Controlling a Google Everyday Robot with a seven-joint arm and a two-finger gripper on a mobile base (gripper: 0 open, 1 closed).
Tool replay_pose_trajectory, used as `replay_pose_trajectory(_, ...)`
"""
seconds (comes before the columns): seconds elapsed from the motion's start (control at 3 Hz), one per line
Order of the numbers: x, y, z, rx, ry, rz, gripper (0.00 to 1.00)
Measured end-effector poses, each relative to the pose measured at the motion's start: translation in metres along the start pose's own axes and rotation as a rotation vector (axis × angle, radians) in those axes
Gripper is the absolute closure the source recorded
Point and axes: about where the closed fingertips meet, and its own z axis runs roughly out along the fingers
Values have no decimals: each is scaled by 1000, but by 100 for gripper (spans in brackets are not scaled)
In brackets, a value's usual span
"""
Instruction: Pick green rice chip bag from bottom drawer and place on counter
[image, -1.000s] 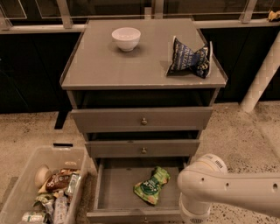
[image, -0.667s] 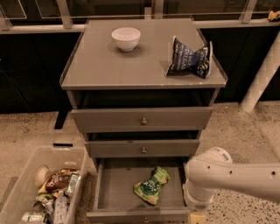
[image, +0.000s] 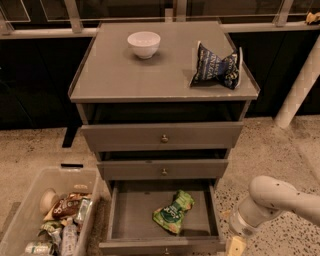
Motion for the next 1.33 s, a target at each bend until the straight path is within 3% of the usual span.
replay_pose_trajectory(0.33,-7,-30,9,-55,-119,-94,0)
replay_pose_trajectory(0.67,-11,-62,-8,6,-138,-170,0)
replay_pose_trajectory(1.0,-11,-62,-9,7,-138,-170,0)
replay_pose_trajectory(1.33,-24,-85,6,53,-110,-182,0)
